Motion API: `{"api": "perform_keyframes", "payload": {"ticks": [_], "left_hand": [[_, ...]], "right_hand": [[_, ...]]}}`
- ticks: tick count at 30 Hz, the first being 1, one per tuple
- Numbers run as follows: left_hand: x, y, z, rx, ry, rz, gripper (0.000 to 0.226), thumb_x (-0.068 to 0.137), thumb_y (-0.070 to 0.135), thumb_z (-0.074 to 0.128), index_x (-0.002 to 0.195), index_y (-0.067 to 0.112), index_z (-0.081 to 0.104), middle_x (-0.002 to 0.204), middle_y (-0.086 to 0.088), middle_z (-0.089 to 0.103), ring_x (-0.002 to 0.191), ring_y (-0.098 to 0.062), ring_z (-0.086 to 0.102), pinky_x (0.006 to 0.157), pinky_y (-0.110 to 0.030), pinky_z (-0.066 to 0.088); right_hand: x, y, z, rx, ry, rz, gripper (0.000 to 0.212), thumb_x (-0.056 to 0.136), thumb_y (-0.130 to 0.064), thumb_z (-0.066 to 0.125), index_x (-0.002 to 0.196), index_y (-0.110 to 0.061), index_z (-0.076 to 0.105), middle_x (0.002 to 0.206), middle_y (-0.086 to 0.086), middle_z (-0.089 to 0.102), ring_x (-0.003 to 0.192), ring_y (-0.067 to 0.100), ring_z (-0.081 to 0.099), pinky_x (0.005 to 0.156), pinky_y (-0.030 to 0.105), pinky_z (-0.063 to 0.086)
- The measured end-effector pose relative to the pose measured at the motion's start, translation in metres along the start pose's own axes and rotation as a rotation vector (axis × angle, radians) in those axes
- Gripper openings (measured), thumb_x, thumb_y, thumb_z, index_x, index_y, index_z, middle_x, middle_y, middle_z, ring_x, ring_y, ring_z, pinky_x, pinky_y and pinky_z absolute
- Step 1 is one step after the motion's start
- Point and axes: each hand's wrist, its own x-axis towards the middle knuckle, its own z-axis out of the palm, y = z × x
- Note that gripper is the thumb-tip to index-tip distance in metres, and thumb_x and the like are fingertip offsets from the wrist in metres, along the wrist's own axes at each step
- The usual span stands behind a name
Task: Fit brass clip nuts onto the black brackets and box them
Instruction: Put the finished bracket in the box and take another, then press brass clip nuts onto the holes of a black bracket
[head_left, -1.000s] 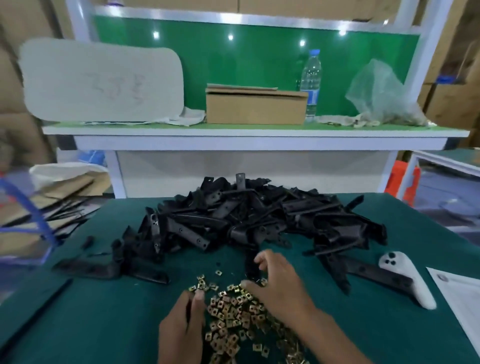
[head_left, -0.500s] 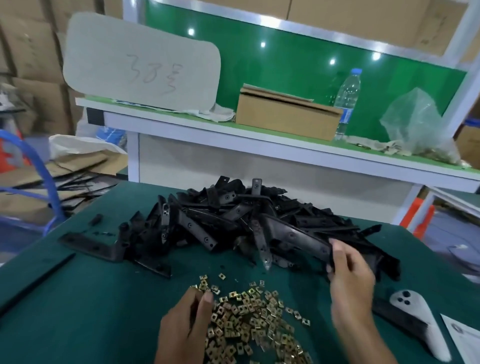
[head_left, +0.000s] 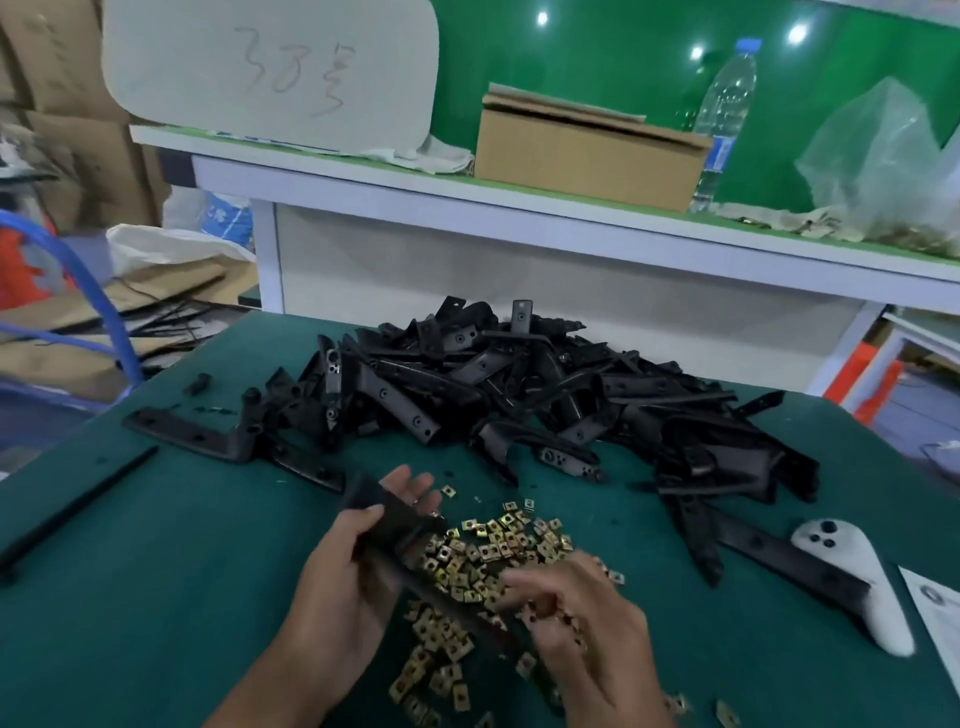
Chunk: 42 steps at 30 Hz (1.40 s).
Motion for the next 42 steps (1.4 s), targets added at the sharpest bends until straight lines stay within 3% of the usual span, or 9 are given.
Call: {"api": "perform_keyframes", "payload": {"ticks": [3, 5, 8, 13, 17, 24, 27, 30, 42], "left_hand": [[0.002, 0.001, 0.001, -0.038, 0.056, 0.013, 0.036, 0.108, 0.018, 0.037, 0.129, 0.012, 0.066, 0.126, -0.011, 0.071, 0.117, -0.024, 0.068, 0.092, -0.04, 0.059], [-0.002, 0.003, 0.004, -0.07, 0.049, 0.024, 0.032, 0.106, 0.017, 0.046, 0.125, 0.013, 0.072, 0.121, -0.015, 0.072, 0.113, -0.025, 0.07, 0.08, -0.034, 0.062], [-0.007, 0.005, 0.01, -0.061, -0.007, -0.022, 0.03, 0.101, 0.017, 0.053, 0.124, 0.011, 0.072, 0.122, -0.023, 0.07, 0.115, -0.029, 0.069, 0.078, -0.03, 0.062], [-0.011, 0.0, 0.016, 0.004, -0.127, 0.002, 0.03, 0.094, 0.017, 0.058, 0.118, 0.011, 0.075, 0.123, -0.021, 0.07, 0.118, -0.03, 0.067, 0.079, -0.033, 0.062], [-0.011, 0.002, 0.016, 0.031, -0.111, 0.038, 0.032, 0.088, 0.02, 0.065, 0.117, 0.014, 0.075, 0.123, -0.013, 0.072, 0.112, -0.023, 0.071, 0.077, -0.031, 0.063], [-0.017, 0.006, 0.017, 0.239, -0.087, 0.07, 0.031, 0.077, 0.038, 0.073, 0.103, 0.02, 0.075, 0.093, -0.006, 0.075, 0.071, -0.016, 0.066, 0.06, -0.022, 0.055], [-0.018, 0.004, 0.018, 0.203, -0.115, 0.071, 0.022, 0.078, 0.028, 0.075, 0.096, 0.016, 0.071, 0.092, -0.014, 0.073, 0.067, -0.018, 0.068, 0.059, -0.022, 0.056], [-0.018, 0.002, 0.019, 0.199, -0.122, 0.052, 0.014, 0.077, 0.026, 0.078, 0.084, 0.019, 0.069, 0.1, -0.019, 0.074, 0.074, -0.026, 0.07, 0.066, -0.027, 0.059], [-0.019, 0.0, 0.02, 0.172, -0.169, 0.044, 0.027, 0.078, 0.022, 0.073, 0.094, 0.007, 0.057, 0.095, -0.019, 0.073, 0.074, -0.027, 0.069, 0.067, -0.027, 0.059]], "right_hand": [[0.002, 0.016, 0.001, -0.129, -0.19, 0.278, 0.02, 0.105, -0.044, 0.047, 0.119, -0.057, 0.053, 0.114, -0.031, 0.057, 0.108, -0.007, 0.055, 0.09, 0.008, 0.037], [0.005, 0.022, 0.002, -0.197, -0.293, 0.341, 0.056, 0.096, -0.006, 0.059, 0.112, -0.058, 0.044, 0.12, -0.034, 0.044, 0.116, -0.007, 0.044, 0.088, 0.011, 0.035], [0.01, 0.024, 0.004, 0.174, -0.178, 0.549, 0.078, 0.077, 0.026, 0.04, 0.095, -0.049, 0.054, 0.115, -0.03, 0.056, 0.115, -0.005, 0.049, 0.086, 0.009, 0.038], [0.019, 0.029, -0.008, 1.0, 0.176, 0.894, 0.06, 0.083, 0.035, 0.033, 0.115, -0.008, 0.061, 0.118, 0.01, 0.074, 0.113, 0.019, 0.07, 0.092, 0.032, 0.055], [0.021, 0.029, -0.014, 1.316, 0.236, 0.949, 0.046, 0.087, 0.017, 0.051, 0.127, -0.005, 0.055, 0.123, 0.026, 0.068, 0.115, 0.037, 0.068, 0.092, 0.037, 0.059], [0.013, 0.025, -0.006, 0.616, -0.117, 0.816, 0.02, 0.096, -0.031, 0.059, 0.113, -0.025, 0.069, 0.105, -0.002, 0.074, 0.075, 0.007, 0.059, 0.069, 0.023, 0.048], [0.008, 0.025, -0.008, 0.09, -0.311, 0.468, 0.013, 0.094, -0.051, 0.063, 0.106, -0.046, 0.064, 0.1, -0.029, 0.062, 0.086, -0.006, 0.056, 0.075, 0.009, 0.042], [0.003, 0.03, -0.001, -0.291, -0.398, 0.21, 0.025, 0.097, -0.054, 0.056, 0.117, -0.039, 0.06, 0.113, -0.033, 0.045, 0.113, -0.009, 0.043, 0.09, 0.012, 0.037], [0.003, 0.027, -0.002, -0.471, -0.451, 0.167, 0.033, 0.101, -0.051, 0.051, 0.126, -0.034, 0.064, 0.115, -0.026, 0.041, 0.11, -0.003, 0.037, 0.094, 0.02, 0.039]]}}
